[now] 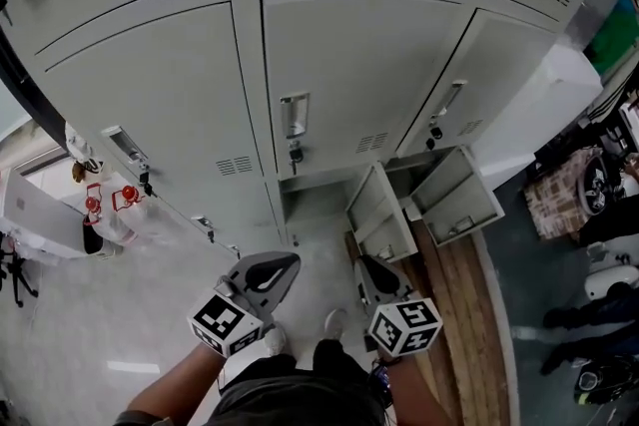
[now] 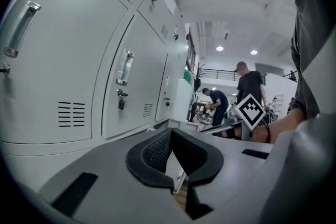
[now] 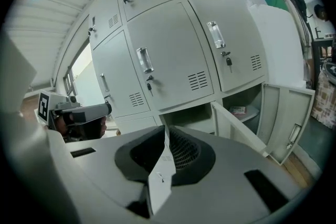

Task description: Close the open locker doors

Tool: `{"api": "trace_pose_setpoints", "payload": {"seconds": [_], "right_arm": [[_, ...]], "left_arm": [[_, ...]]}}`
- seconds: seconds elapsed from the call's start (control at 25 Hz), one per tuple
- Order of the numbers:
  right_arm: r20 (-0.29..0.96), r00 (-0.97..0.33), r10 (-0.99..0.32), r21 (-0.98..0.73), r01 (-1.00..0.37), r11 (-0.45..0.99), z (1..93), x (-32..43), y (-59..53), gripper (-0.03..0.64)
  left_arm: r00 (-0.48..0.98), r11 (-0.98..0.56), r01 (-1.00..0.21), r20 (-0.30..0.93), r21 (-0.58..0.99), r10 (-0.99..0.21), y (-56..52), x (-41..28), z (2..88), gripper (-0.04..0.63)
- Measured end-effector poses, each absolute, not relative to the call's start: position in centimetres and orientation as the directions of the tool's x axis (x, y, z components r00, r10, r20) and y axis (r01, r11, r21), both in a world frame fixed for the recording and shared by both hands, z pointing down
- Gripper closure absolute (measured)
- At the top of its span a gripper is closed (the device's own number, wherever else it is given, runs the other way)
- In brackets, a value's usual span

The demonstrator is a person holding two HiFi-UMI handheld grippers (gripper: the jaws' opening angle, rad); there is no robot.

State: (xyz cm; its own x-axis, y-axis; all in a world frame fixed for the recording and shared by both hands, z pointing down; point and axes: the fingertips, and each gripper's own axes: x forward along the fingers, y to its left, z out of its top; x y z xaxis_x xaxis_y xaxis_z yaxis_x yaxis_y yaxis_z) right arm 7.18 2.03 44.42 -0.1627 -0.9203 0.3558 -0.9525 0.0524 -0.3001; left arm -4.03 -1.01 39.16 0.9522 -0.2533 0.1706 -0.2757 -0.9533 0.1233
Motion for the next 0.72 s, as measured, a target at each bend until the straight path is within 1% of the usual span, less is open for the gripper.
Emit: {"api": "trace_pose_setpoints", "payload": {"seconds": [0.4, 0.72], "right_arm": [[0.372, -0.142, -0.917, -0.314, -0.949, 0.019, 45.6, 15.9, 1.7, 0.586], [0.392, -0.129, -0.911, -0.325, -0.946, -0.006, 46.7, 20.4, 1.7, 0.584]], "left_arm": [[0.953, -0.958, -0.254, 0.202, 0.135, -0.224, -1.1, 4.0, 40.3, 0.586], [0.953, -0.958, -0.243, 0.219, 0.153, -0.207, -1.4, 8.4, 41.1, 0.586]]}}
